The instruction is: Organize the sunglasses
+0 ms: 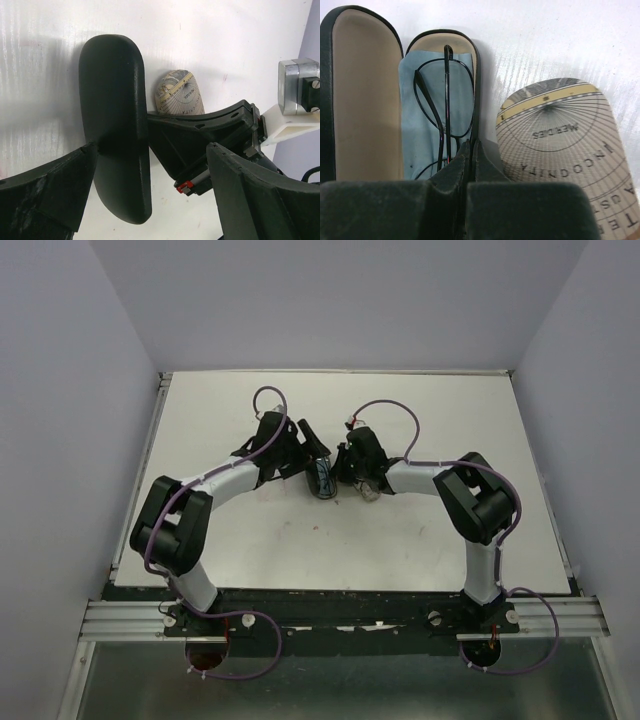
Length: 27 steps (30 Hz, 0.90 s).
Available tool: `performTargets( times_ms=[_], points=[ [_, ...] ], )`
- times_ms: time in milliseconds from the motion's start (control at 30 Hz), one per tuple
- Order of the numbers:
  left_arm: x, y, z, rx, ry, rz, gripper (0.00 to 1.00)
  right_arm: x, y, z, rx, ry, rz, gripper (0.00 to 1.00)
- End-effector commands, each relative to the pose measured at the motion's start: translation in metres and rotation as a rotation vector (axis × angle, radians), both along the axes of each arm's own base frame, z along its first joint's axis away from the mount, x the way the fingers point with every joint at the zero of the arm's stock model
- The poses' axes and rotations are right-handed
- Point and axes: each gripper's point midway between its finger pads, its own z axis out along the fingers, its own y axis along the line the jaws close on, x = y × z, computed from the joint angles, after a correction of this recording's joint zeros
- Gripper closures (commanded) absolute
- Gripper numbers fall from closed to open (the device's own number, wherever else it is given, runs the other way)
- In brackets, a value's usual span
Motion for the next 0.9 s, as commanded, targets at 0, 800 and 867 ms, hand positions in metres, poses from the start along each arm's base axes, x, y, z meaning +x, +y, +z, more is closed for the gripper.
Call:
performTargets(
  times_ms=[0, 800, 867],
  points=[
    [-0.013, -0.023, -0.02, 0.028, 0.089, -0.07, 0.02, -0.015, 0.016, -0.009, 0.004, 0.041, 0.077, 0.98],
    [-0.039, -0.005, 0.032, 0.048, -0.045, -0.114, 0.01, -0.012, -0.002, -0.017, -0.081, 0.072, -0.008, 0.99],
    [-0.042, 0.009, 0.035, 0.067, -0.062, -0.078, 0.01, -0.011, -0.003, -0.017, -0.088, 0.073, -0.012, 0.99]
  ],
)
